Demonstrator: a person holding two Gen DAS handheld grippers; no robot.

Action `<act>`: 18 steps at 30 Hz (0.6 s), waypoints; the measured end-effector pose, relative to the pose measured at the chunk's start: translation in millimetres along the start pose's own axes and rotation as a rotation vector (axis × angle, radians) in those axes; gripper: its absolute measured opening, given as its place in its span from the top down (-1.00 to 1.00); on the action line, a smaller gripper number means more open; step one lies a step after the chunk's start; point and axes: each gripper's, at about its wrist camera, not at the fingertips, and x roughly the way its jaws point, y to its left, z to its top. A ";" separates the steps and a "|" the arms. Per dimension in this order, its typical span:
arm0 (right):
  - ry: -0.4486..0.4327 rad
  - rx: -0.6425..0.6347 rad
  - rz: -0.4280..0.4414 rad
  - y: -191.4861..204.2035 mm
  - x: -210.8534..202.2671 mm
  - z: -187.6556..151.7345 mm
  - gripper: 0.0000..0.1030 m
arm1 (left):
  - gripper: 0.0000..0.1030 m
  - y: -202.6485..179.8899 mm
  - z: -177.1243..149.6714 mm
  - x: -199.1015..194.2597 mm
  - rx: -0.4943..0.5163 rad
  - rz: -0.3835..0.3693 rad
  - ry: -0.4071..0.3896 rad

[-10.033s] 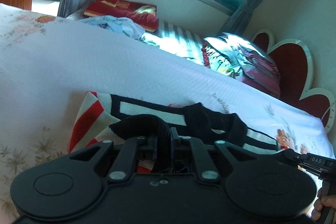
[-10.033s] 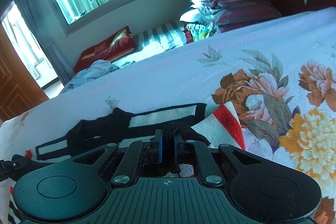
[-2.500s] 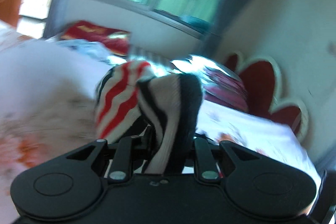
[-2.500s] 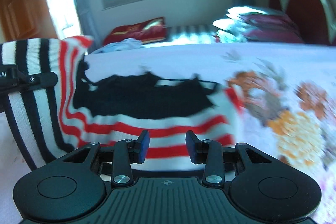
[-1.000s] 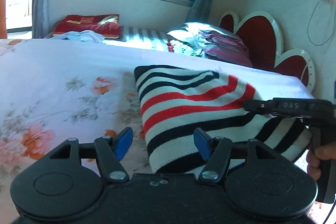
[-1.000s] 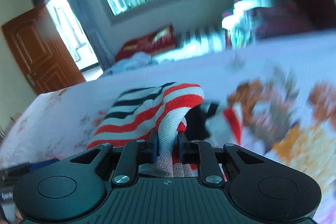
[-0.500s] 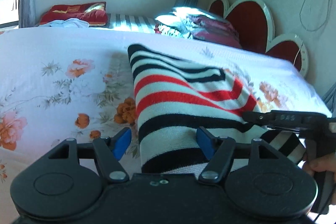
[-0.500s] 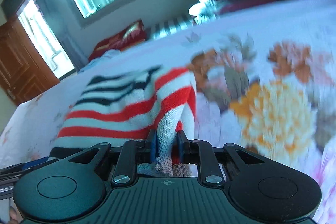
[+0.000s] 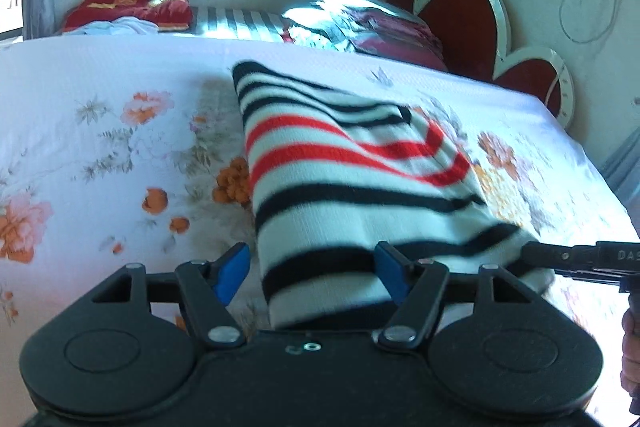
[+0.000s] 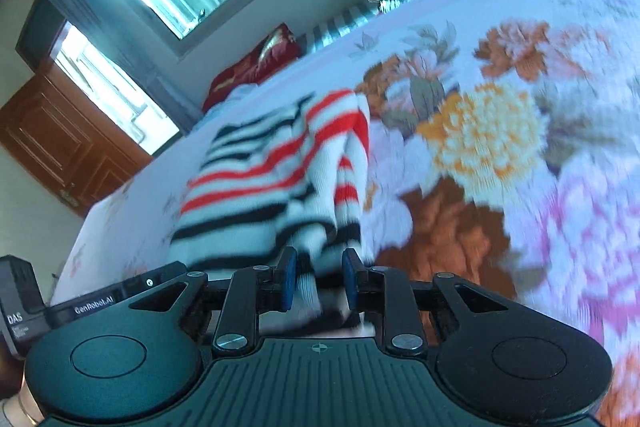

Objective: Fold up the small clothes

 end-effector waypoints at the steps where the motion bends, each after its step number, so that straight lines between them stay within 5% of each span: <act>1: 0.010 -0.002 -0.014 -1.7 1.1 -4.3 0.53 | -0.32 0.0 -3.1 1.1 0.000 -0.005 0.014; 10: 0.054 0.173 0.084 -16.3 10.7 -13.1 0.73 | 0.00 6.8 -17.6 7.1 0.011 -0.012 0.038; 13: 0.054 0.007 -0.055 -12.7 14.4 -17.6 0.71 | 0.00 6.4 -21.2 9.3 0.029 -0.019 0.045; 18: 0.058 -0.069 -0.087 -4.7 11.3 -18.5 0.64 | -0.04 4.7 -19.5 7.3 0.029 -0.010 0.049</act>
